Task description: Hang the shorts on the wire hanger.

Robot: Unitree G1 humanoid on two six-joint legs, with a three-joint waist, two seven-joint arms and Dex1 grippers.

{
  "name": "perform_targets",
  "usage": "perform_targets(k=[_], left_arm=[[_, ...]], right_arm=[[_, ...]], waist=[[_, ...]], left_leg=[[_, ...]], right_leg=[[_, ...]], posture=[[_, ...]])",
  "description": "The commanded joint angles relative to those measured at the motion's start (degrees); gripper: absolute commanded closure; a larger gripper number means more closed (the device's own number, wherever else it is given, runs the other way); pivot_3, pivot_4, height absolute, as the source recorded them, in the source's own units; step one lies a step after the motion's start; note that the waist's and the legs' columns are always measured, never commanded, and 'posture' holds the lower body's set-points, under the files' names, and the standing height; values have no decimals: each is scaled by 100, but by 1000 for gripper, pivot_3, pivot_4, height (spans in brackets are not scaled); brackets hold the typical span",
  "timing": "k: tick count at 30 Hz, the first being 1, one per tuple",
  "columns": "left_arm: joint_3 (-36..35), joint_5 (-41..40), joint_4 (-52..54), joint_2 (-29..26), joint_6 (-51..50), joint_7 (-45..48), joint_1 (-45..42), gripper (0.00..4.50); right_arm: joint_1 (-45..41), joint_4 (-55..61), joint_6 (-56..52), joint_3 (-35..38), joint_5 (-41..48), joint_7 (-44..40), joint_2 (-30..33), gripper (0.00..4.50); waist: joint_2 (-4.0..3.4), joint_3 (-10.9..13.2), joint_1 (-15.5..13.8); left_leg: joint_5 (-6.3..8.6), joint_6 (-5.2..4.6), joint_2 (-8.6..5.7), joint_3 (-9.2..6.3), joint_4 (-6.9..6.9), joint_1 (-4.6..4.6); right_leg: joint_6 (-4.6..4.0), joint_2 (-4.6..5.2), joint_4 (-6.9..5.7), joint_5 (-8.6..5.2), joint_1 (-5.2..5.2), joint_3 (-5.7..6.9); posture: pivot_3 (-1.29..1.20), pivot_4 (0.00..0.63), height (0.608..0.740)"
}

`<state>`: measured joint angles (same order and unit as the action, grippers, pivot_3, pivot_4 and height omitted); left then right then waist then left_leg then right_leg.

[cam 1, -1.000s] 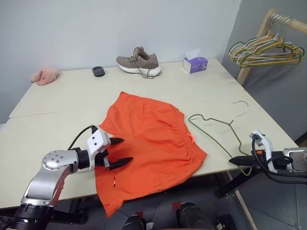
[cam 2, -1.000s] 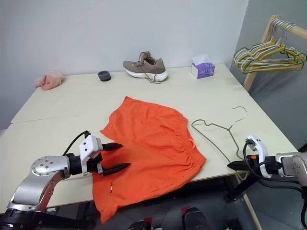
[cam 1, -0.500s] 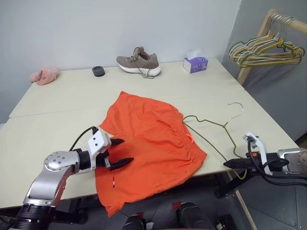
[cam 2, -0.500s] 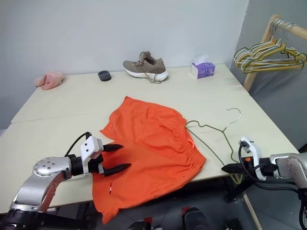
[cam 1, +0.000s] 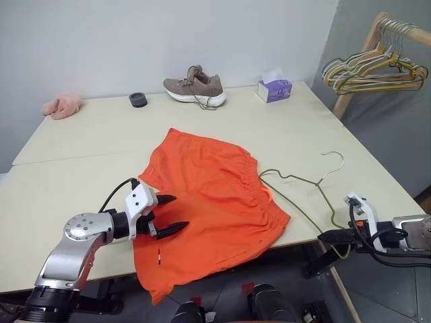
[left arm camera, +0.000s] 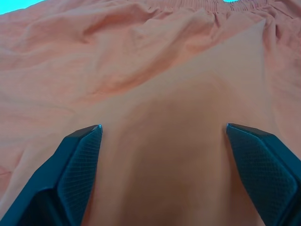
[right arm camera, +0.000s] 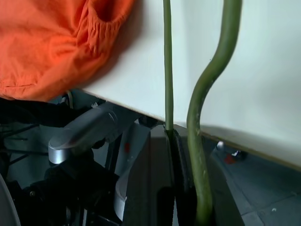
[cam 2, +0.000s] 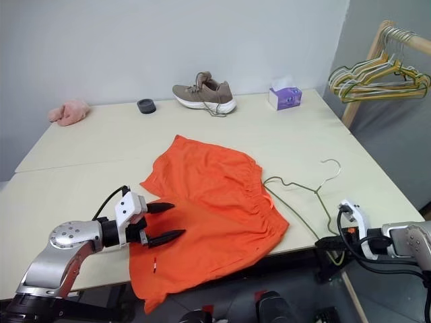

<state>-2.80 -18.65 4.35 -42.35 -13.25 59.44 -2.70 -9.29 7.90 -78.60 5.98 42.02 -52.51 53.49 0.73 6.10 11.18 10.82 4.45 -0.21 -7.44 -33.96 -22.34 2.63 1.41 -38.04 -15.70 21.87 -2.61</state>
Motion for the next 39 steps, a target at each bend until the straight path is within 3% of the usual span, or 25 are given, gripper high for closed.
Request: perform_targets(k=[1, 19, 30, 39], left_arm=[[-40, 6, 84, -17, 87, 0, -69, 54], [-112, 68, 57, 12, 108, -320, -118, 54], [-93, 111, 57, 46, 125, -440, -137, 54], [25, 190, 39, 126, 116, -412, -267, 54]], right_arm=[[-46, 369, -50, 230, 305, -120, 86, 4500], [-728, -120, 846, -433, -104, -670, 562, 4500], [-821, 3, 832, -877, -119, -758, 446, 4500], [-1474, -836, 291, -1272, -299, -472, -76, 4500]], waist=[[0, 0, 0], [-4, 3, -11], [-5, 3, -13], [-13, 9, -6]], left_leg=[[0, 0, 0, 0, 0, 0], [0, 0, 1, 1, -1, -15], [0, 0, 1, 0, -1, -25], [-1, -1, 0, 1, -5, -26]], right_leg=[[0, -1, -1, 0, 0, 0], [2, -2, 0, 1, 16, 0], [4, -3, -2, 2, 24, -1], [10, -3, -4, 6, 24, -4]], posture=[[-187, 57, 740], [-176, 60, 740], [-172, 61, 740], [-176, 67, 740]])
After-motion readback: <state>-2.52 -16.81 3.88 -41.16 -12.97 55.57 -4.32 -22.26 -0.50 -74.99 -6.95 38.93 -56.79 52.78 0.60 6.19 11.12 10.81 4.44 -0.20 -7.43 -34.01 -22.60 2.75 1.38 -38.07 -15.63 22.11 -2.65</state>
